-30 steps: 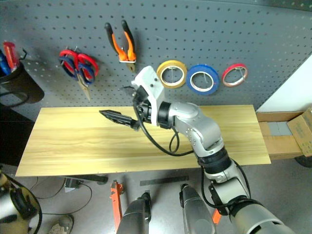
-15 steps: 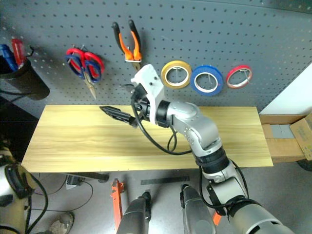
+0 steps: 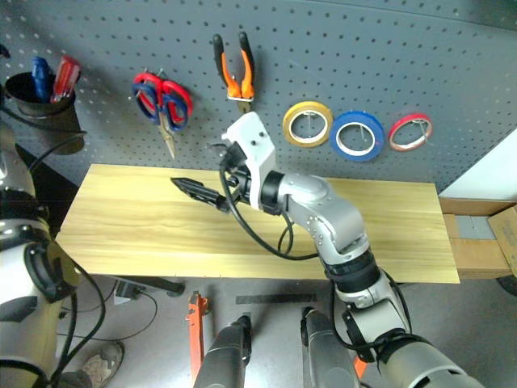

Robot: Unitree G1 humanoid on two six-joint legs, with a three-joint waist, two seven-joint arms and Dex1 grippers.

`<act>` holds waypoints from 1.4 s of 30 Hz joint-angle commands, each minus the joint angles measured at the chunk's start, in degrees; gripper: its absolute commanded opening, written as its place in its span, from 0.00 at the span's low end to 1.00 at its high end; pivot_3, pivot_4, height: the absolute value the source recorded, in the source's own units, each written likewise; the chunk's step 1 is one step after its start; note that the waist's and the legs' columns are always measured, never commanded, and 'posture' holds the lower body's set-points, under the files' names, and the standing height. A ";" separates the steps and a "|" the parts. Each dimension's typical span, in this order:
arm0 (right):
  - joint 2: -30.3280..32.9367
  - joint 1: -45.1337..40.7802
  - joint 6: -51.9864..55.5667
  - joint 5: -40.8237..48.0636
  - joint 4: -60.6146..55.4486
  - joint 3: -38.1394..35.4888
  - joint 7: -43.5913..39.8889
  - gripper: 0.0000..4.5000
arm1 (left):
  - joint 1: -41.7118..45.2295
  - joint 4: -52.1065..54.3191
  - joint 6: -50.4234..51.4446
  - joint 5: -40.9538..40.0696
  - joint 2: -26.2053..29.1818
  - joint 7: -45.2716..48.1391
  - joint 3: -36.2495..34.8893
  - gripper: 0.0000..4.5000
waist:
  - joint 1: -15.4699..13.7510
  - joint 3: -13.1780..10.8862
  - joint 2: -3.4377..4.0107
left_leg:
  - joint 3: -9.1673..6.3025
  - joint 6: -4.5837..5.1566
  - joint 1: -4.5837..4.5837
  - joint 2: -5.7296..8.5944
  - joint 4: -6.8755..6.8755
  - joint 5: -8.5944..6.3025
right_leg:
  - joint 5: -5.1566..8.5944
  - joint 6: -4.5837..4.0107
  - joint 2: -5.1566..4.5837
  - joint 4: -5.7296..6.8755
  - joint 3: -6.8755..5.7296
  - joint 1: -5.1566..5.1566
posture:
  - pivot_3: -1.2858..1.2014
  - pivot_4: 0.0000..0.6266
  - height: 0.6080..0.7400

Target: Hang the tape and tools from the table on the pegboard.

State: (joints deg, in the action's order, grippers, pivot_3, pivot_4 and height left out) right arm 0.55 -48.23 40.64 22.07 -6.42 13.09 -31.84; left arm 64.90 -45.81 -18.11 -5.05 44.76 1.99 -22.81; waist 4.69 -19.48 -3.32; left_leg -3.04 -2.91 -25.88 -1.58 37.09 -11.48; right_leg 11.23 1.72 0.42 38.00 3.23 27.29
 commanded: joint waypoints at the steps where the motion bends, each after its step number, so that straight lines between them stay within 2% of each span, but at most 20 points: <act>1: -0.85 0.26 1.37 1.45 -3.61 -0.27 0.93 1.00 | 1.73 7.11 1.01 -2.41 -0.72 1.20 0.33 0.17 | -0.01 0.00 0.00 | -0.01 -0.03 0.00 -0.01 0.00 0.03 | -0.01 -0.02 0.00 0.01 -0.02 0.00 | 0.43 0.50 1.00; 8: -0.66 1.47 6.02 3.86 -5.27 -1.71 1.99 1.00 | -5.50 26.83 11.50 -3.91 0.53 0.51 -1.86 0.17 | 0.49 0.00 0.00 | -0.08 -0.08 0.01 -0.05 -0.03 0.07 | -0.04 -0.07 -0.01 0.07 -0.11 0.00 | 0.43 0.51 1.00; 12: -0.97 1.66 7.37 4.50 -5.13 -2.07 2.99 1.00 | -6.96 31.56 15.03 -4.51 0.03 0.62 -1.69 0.17 | 1.05 0.00 0.01 | -0.08 -0.08 0.02 -0.10 -0.02 0.07 | -0.08 -0.12 0.00 0.10 -0.11 0.01 | 0.43 0.51 1.00; 16: -0.75 1.84 7.01 4.50 -4.89 -1.80 3.29 1.00 | -5.07 29.05 13.24 -4.14 -1.34 0.97 -0.27 0.17 | 1.37 0.00 0.01 | -0.09 -0.06 0.05 -0.13 -0.01 0.13 | -0.12 -0.20 0.10 0.11 -0.13 0.01 | 0.43 0.50 1.00; 24: -0.40 2.39 6.38 3.83 -5.27 -1.14 3.97 1.00 | -3.38 15.71 3.75 -1.15 -1.62 0.56 0.61 0.17 | 1.86 0.00 0.01 | -0.05 -0.06 0.06 -0.12 -0.01 0.16 | -0.13 -0.19 0.09 0.11 -0.12 0.01 | 0.42 0.51 1.00; 31: 0.05 2.85 6.31 3.91 -6.00 -0.83 4.66 1.00 | -6.39 8.06 -2.45 0.76 -1.49 -2.34 0.25 0.17 | 1.90 0.00 0.01 | -0.04 -0.06 0.05 -0.12 -0.05 0.15 | -0.14 -0.19 0.06 0.08 -0.12 0.02 | 0.42 0.52 1.00; 40: 1.19 3.20 5.97 3.61 -6.63 -0.23 4.56 1.00 | -10.66 7.03 -2.63 0.38 -1.08 -4.34 -0.80 0.17 | 2.06 0.00 0.01 | -0.05 -0.06 0.05 -0.13 -0.03 0.15 | -0.14 -0.19 0.06 0.11 -0.12 0.02 | 0.42 0.52 1.00; 42: 1.26 3.20 5.90 3.68 -6.66 -0.18 4.46 1.00 | -11.17 6.99 -2.27 0.28 -1.18 -4.77 -0.87 0.33 | 2.06 0.00 0.01 | -0.06 -0.06 0.05 -0.14 -0.03 0.15 | -0.14 -0.20 0.06 0.10 -0.14 0.02 | 0.42 0.51 1.00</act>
State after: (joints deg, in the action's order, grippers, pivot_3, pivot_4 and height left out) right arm 1.99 -45.13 47.79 25.74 -10.09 12.65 -27.15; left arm 53.51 -40.90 -19.86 -4.41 42.26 -1.99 -22.52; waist 6.74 -19.48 -3.32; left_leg -3.10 -2.96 -25.83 -1.71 37.06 -11.33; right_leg 11.09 1.52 0.48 38.11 3.09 27.30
